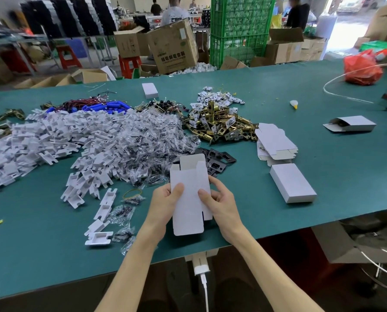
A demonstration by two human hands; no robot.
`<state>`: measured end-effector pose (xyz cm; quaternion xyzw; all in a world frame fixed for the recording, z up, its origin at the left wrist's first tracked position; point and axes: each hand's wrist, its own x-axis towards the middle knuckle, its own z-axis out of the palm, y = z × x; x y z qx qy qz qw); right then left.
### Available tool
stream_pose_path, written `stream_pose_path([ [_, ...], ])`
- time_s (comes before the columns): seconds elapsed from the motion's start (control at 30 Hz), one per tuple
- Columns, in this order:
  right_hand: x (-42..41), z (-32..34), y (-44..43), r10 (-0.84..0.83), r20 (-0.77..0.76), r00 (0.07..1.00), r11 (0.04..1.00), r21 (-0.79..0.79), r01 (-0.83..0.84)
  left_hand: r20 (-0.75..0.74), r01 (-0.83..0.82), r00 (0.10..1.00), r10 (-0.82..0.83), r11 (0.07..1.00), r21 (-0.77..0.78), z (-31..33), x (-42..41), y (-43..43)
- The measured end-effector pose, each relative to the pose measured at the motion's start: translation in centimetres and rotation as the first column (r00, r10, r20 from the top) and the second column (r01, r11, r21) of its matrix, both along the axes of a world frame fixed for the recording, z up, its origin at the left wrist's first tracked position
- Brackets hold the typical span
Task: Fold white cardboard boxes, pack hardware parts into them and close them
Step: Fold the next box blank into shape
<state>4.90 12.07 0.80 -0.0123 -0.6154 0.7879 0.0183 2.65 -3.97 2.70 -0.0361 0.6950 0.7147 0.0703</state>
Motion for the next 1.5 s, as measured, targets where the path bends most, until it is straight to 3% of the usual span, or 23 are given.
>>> stream_pose_path([
  [0.27, -0.1, -0.3, -0.1, -0.059, -0.001, 0.998, 0.998, -0.025, 0.059, 0.081, 0.098, 0.992, -0.1, 0.995, 0.018, 0.1, -0.3, -0.9],
  [0.43, -0.2, -0.5, -0.1, -0.039, 0.015, 0.999, 0.999, 0.034, 0.039, 0.02, -0.049, 0.999, 0.049, 0.999, -0.005, 0.1, -0.5, -0.7],
  [0.77, -0.1, -0.3, -0.2, 0.071, -0.02, 0.997, 0.993, 0.098, -0.068, 0.024, -0.191, 0.982, 0.19, 0.98, 0.051, -0.2, -0.7, -0.8],
  [0.87, -0.4, -0.5, -0.2, -0.03, -0.031, 0.999, 0.996, 0.087, 0.032, 0.013, -0.107, 0.994, 0.107, 0.992, 0.069, -0.2, -0.4, -0.7],
  [1.0, -0.3, -0.6, 0.1, -0.146, -0.007, 0.989, 0.988, -0.059, 0.145, 0.02, 0.051, 0.998, -0.052, 0.998, 0.035, -0.7, 0.4, -0.3],
  [1.23, -0.4, -0.6, -0.1, -0.094, -0.036, 0.995, 0.995, -0.02, 0.093, -0.102, -0.027, 0.995, 0.018, 0.996, -0.085, -0.6, 0.5, 0.0],
  [1.33, -0.3, -0.4, -0.2, -0.087, -0.086, 0.992, 0.993, 0.067, 0.093, -0.112, 0.023, 0.993, -0.029, 0.998, -0.058, -0.2, 0.4, 0.2],
  [1.5, 0.0, 0.2, -0.2, -0.018, -0.021, 1.0, 0.995, 0.101, 0.02, -0.177, 0.076, 0.982, -0.072, 0.997, 0.017, 0.4, 0.9, 0.7],
])
